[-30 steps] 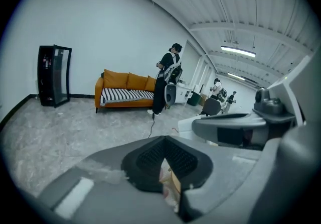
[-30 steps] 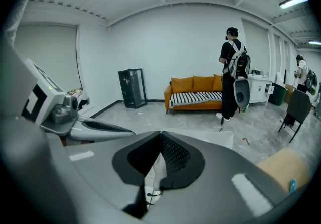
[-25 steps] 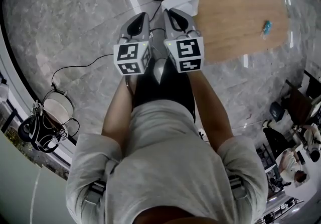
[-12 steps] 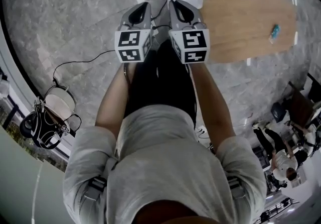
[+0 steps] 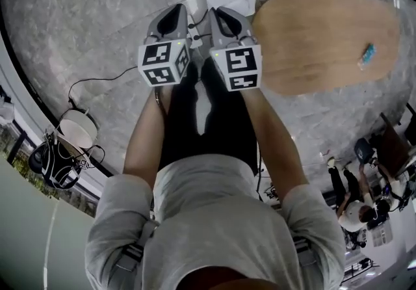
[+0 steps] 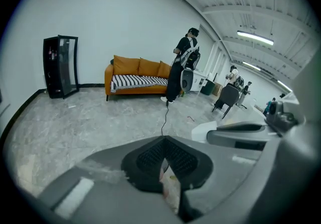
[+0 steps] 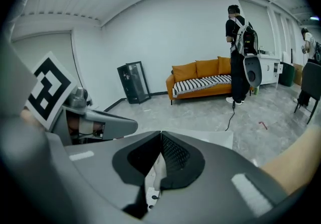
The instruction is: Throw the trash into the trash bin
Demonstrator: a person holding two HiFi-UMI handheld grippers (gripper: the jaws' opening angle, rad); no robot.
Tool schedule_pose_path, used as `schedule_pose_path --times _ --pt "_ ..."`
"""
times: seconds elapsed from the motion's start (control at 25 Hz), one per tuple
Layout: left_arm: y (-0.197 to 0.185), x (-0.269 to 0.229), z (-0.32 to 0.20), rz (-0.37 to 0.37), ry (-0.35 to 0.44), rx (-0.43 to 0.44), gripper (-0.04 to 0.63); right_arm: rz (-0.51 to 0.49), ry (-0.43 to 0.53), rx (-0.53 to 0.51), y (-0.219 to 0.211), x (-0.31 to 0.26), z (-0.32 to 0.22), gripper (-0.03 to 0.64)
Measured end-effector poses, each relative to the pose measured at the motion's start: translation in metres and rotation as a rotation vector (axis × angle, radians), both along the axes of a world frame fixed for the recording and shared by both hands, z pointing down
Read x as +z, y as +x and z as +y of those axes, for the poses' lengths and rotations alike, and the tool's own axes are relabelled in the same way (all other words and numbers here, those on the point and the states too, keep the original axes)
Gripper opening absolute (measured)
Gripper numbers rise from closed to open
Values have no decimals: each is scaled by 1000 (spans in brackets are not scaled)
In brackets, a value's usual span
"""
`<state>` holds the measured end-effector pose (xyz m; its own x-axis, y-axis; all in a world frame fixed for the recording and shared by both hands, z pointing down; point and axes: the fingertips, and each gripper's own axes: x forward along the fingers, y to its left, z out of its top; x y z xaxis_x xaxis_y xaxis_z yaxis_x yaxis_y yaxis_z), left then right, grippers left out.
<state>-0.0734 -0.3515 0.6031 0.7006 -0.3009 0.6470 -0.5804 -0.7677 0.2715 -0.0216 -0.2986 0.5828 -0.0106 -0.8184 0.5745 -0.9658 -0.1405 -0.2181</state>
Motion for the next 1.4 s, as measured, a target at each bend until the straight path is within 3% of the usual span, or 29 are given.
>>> schedule_pose_path --times 0.28,0.52,0.72,1.04,1.4 --pt "22 62 -14 -28 -7 64 15 -36 -27 -10 12 67 -25 11" --pt "28 115 -28 -54 -91 140 15 -56 -57 61 20 119 -54 11" --pt "41 145 -43 -85 -111 264 15 -79 -87 156 32 150 -73 11" --pt "64 207 -83 -114 -65 418 15 -112 -110 190 34 218 -102 11" --pt "55 270 -99 -118 -110 361 15 -126 -151 153 27 284 -121 11"
